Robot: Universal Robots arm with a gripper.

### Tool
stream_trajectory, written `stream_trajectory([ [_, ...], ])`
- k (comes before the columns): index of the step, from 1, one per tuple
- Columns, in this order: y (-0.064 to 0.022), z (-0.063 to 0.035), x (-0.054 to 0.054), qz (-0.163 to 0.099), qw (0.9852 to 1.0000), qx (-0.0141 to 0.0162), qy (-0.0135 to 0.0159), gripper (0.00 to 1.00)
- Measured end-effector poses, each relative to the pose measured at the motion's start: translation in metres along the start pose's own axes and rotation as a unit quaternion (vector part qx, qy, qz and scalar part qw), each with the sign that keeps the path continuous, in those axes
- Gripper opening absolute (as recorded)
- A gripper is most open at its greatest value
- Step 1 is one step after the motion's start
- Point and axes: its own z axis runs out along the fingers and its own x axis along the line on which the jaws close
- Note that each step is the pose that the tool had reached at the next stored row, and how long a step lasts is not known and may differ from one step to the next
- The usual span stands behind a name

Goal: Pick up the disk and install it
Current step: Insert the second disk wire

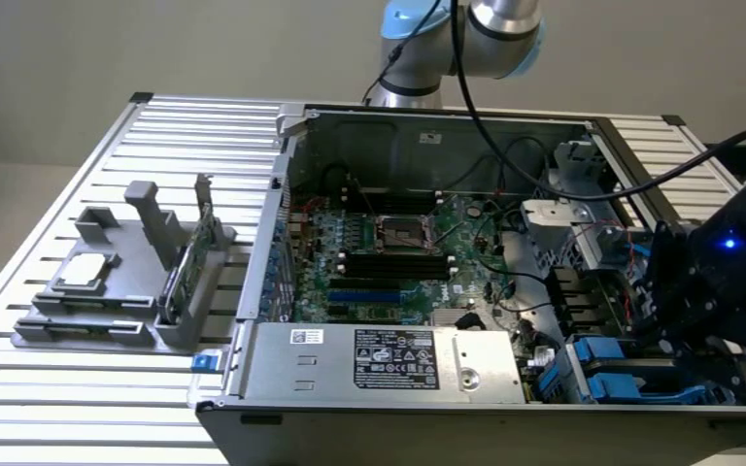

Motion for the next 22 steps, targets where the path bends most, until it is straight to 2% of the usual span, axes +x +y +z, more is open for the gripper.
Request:
stream_trajectory([
  [6,0.0002,0.0019,-0.001,-0.001,1.0000,0.0002,0.0018,0.18],
  [7,0.0002,0.0018,-0.001,-0.001,1.0000,0.0002,0.0017,0.18],
  [8,0.0003,0.0015,-0.001,-0.001,1.0000,0.0002,0.0016,0.25],
  [13,-0.0008,-0.0019,-0.003,-0.002,1.0000,0.0003,0.0014,0.25],
  [22,-0.0241,-0.0107,-0.002,-0.007,1.0000,0.0012,0.0020,0.25],
])
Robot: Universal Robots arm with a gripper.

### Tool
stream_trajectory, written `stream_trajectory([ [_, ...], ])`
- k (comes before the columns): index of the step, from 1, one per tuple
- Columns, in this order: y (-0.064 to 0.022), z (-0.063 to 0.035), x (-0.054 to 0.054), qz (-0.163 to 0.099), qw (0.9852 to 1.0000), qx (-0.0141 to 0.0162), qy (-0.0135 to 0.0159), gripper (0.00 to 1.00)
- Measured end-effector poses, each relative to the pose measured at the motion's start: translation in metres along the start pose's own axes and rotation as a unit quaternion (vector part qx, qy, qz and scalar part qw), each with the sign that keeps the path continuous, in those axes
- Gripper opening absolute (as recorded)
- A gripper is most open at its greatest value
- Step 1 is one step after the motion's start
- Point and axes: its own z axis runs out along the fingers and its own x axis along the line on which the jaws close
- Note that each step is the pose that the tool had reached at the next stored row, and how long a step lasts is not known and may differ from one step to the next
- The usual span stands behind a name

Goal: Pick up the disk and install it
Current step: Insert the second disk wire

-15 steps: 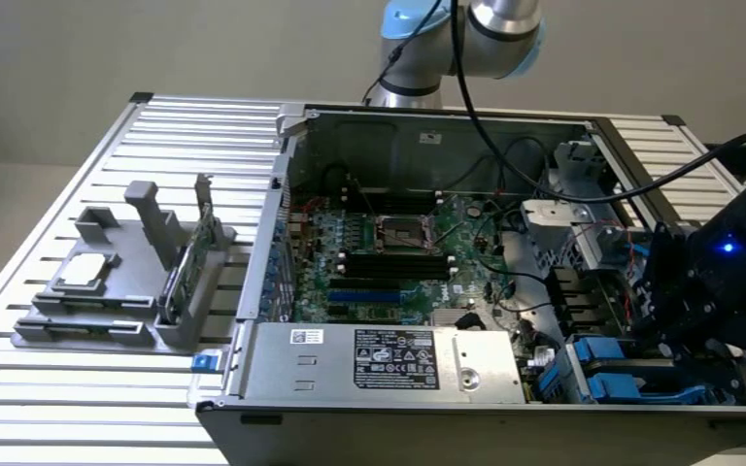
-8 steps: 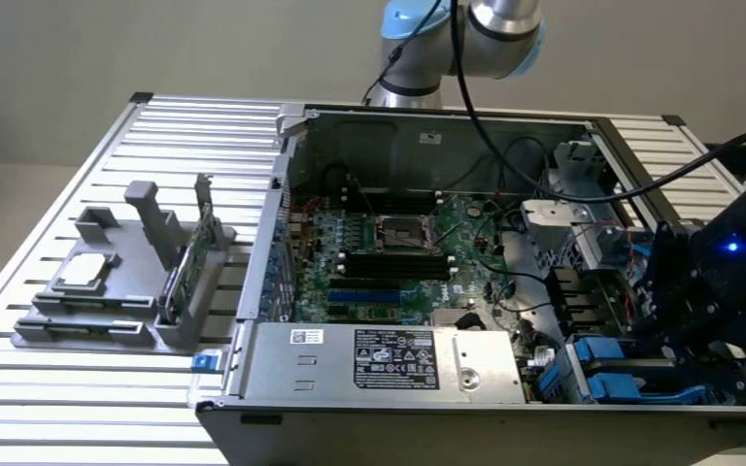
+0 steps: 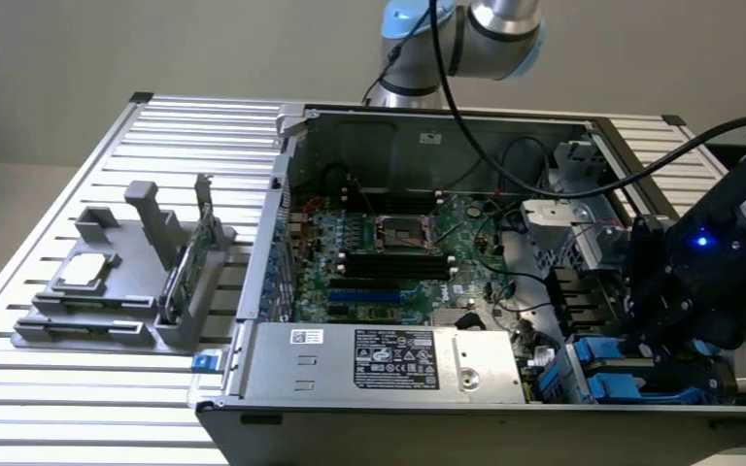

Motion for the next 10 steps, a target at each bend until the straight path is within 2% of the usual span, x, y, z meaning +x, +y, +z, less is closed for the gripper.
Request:
stream_trajectory([
  [6,-0.0139,-0.0112,0.002,-0.005,1.0000,0.0008,0.0003,0.23],
  [8,-0.0170,-0.0130,0.003,-0.005,1.0000,0.0008,0.0004,0.11],
  [10,-0.0171,-0.0130,0.003,-0.005,1.0000,0.0008,0.0014,0.11],
])
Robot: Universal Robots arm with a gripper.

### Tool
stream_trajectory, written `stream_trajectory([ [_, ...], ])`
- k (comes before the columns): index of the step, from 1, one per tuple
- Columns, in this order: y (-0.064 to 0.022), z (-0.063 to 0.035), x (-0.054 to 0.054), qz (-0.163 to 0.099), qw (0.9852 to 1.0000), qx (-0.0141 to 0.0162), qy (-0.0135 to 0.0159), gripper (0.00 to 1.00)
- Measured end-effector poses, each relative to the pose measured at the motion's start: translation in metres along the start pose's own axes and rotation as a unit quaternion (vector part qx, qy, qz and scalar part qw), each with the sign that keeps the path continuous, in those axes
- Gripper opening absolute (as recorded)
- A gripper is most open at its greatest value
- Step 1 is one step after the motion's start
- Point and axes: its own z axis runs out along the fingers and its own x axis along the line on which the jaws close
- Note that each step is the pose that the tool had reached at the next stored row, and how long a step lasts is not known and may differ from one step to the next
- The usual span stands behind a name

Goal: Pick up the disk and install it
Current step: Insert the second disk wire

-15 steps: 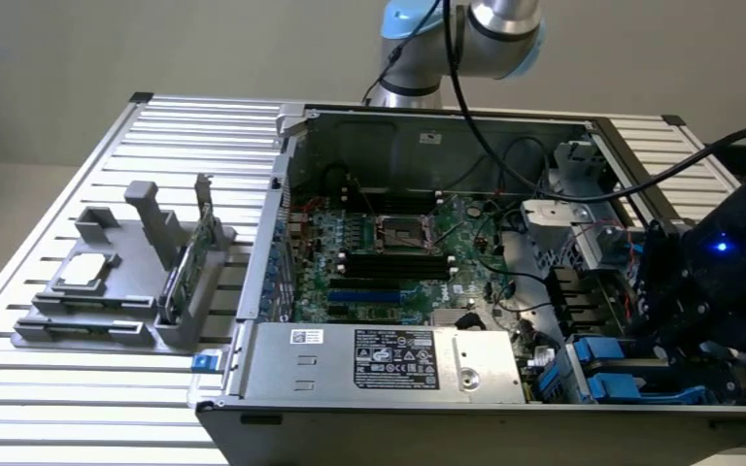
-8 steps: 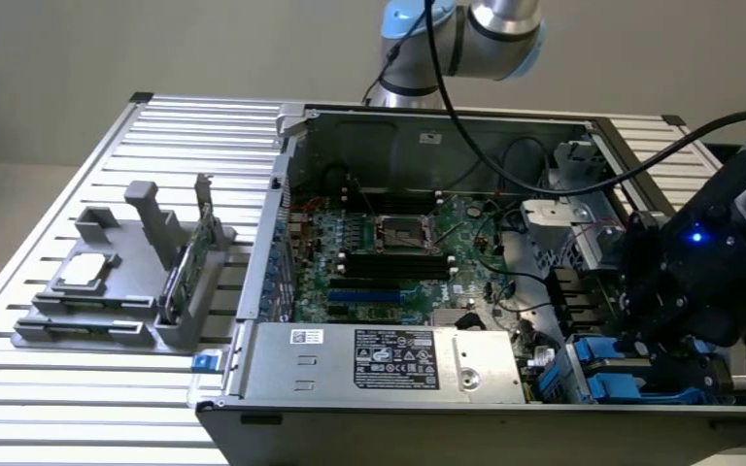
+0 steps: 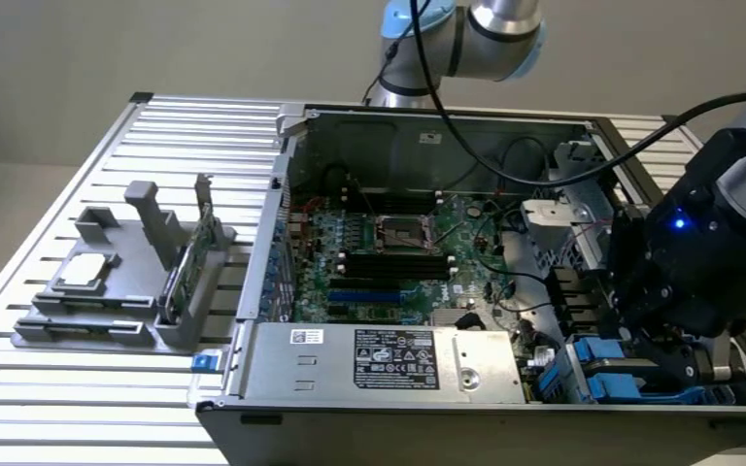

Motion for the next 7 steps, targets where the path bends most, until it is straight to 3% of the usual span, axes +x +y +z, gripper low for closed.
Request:
stream_trajectory([
  [7,0.0000,-0.0001,0.0000,0.000,1.0000,0.0000,-0.0001,0.11],
])
